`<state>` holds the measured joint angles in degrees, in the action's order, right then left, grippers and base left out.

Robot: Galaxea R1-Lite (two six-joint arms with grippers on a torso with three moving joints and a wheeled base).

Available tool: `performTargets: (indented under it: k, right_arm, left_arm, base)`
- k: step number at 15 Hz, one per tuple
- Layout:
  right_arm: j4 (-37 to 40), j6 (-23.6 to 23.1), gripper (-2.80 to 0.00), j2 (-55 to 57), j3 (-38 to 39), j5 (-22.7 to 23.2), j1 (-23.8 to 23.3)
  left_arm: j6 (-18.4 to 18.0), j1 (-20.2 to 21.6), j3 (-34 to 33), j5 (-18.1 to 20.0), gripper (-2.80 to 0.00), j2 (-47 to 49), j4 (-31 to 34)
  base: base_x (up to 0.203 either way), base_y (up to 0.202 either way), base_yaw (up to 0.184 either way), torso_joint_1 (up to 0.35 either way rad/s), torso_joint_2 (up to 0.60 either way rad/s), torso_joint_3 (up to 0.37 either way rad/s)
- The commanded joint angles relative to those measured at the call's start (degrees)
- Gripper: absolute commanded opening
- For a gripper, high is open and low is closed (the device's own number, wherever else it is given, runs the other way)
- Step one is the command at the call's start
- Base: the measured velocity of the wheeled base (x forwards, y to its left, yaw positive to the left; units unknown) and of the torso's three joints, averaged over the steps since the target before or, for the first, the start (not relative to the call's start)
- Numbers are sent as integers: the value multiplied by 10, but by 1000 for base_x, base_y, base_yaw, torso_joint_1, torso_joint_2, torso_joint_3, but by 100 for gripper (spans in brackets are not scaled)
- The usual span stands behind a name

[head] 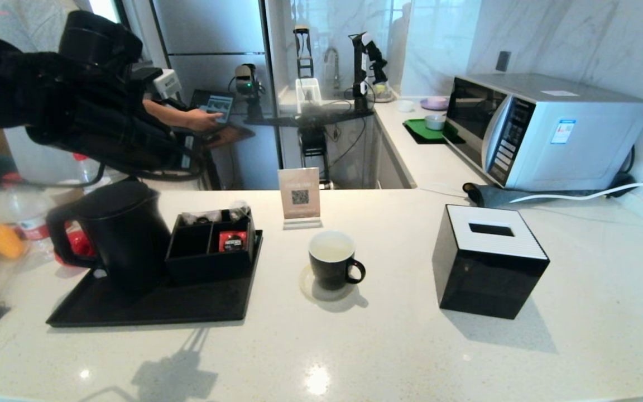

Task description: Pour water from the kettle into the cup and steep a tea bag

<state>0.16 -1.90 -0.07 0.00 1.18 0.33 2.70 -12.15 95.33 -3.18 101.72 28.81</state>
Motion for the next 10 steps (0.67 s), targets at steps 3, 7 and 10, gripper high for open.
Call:
performTargets:
  k: [3, 7, 10]
  right_arm:
    - [0, 0, -280, 1, 0, 0, 0]
    - [0, 0, -280, 1, 0, 0, 0]
    - [0, 0, -280, 1, 0, 0, 0]
  left_arm:
    - [17, 9, -19, 7, 0, 25, 3]
    - [35, 21, -16, 49, 0, 52, 2]
    - [30, 27, 33, 71, 0, 91, 3]
  base:
    - [0, 0, 0, 0, 0, 0]
    - [0, 0, 0, 0, 0, 0]
    - [0, 0, 0, 0, 0, 0]
